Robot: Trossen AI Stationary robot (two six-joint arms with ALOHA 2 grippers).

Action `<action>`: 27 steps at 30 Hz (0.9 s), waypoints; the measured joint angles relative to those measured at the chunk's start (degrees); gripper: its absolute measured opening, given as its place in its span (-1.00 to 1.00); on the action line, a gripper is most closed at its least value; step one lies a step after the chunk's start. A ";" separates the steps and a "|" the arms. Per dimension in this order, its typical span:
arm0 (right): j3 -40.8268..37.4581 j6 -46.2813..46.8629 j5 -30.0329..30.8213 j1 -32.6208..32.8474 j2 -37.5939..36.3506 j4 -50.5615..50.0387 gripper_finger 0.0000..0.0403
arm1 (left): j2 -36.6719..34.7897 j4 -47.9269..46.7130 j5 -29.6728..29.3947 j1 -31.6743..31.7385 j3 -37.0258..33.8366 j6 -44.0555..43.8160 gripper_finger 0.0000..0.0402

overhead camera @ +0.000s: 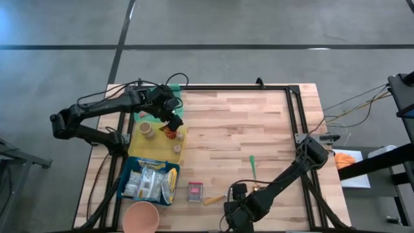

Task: Pick & Place Food Item
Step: Put the white seasoning bottle into the yellow bin

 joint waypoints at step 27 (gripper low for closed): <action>-1.15 10.06 0.01 3.53 -1.38 -4.78 0.30 | -0.04 -0.07 0.02 -0.04 0.00 -0.26 0.11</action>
